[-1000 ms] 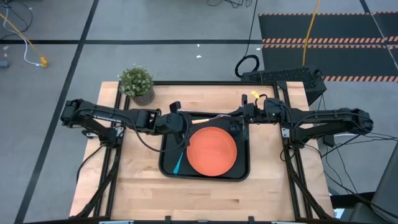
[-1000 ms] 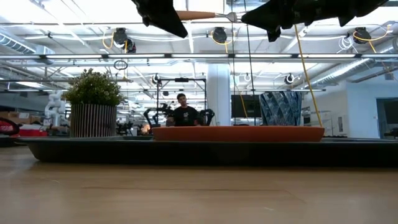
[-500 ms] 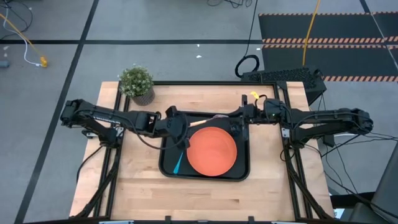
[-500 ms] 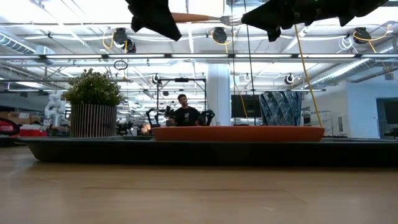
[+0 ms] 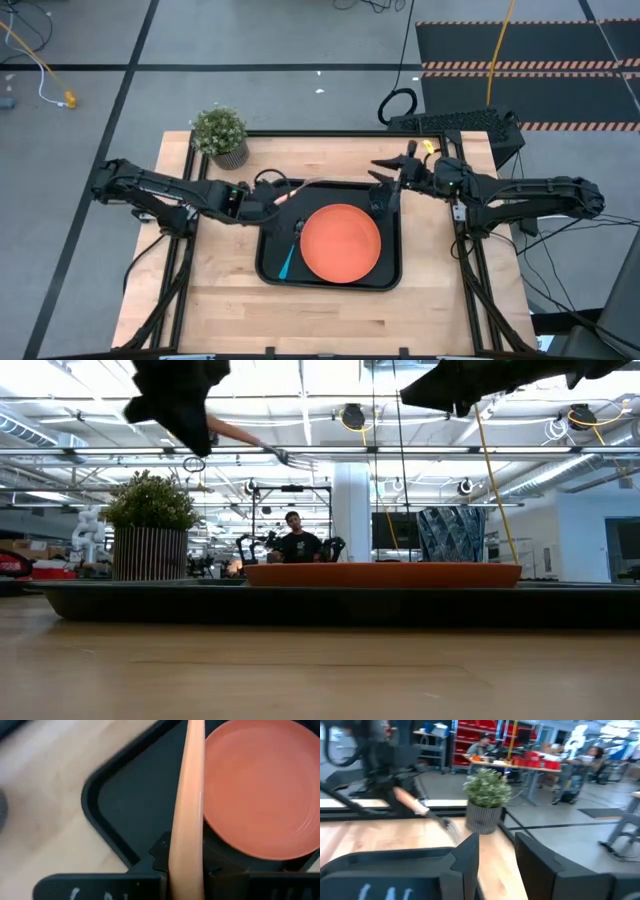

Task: Pick and place plate/cup/fork/spoon on tray
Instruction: Adjust the orange fork on the black tray

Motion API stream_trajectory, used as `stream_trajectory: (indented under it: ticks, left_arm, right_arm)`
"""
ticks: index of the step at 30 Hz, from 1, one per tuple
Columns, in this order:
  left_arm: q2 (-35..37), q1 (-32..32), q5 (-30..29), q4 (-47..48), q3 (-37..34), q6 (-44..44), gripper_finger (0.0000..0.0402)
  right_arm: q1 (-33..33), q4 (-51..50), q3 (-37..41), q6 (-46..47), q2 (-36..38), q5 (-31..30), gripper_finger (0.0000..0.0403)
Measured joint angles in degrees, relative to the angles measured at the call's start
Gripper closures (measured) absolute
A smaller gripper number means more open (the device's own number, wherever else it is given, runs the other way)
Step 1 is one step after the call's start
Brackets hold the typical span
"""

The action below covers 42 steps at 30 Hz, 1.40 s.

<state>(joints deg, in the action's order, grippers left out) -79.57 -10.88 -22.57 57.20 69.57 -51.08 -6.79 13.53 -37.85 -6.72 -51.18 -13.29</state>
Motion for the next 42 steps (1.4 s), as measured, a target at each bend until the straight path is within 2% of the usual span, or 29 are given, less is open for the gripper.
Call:
stream_trajectory:
  ticks: [5, 12, 16, 20, 24, 28, 42]
  left_arm:
    - [5.5, -2.7, 4.0, -9.0, -10.7, -10.5, 0.0374]
    - [16.1, -4.4, 4.4, -42.0, -32.0, -21.9, 0.0374]
    - [17.0, -5.8, 5.7, -55.5, -43.3, -32.8, 0.0374]
    - [16.9, -6.6, 5.7, -65.6, -50.6, -40.2, 0.0363]
    - [16.9, -6.5, 6.2, -69.2, -53.5, -44.4, 0.0355]
    - [16.9, -6.2, 8.8, -68.8, -53.7, -47.2, 0.0352]
    - [16.9, -4.8, 14.0, -66.8, -53.7, -44.3, 0.0349]
  right_arm:
    - [-0.3, -1.9, 0.0, -0.2, 3.2, -0.3, 0.0273]
    - [-0.3, -1.6, 0.0, -1.6, 5.4, -0.3, 0.0272]
    - [-0.3, -1.0, 0.0, -3.0, 5.8, -0.3, 0.0272]
    - [-0.4, -0.7, 0.0, -3.6, 6.0, -0.4, 0.0272]
    - [-0.4, -0.5, 0.0, -4.0, 6.1, -0.4, 0.0272]
    - [-0.4, -0.5, 0.0, -4.1, 6.1, -0.4, 0.0272]
    - [-0.4, -1.0, 0.0, -4.0, 6.1, -0.4, 0.0273]
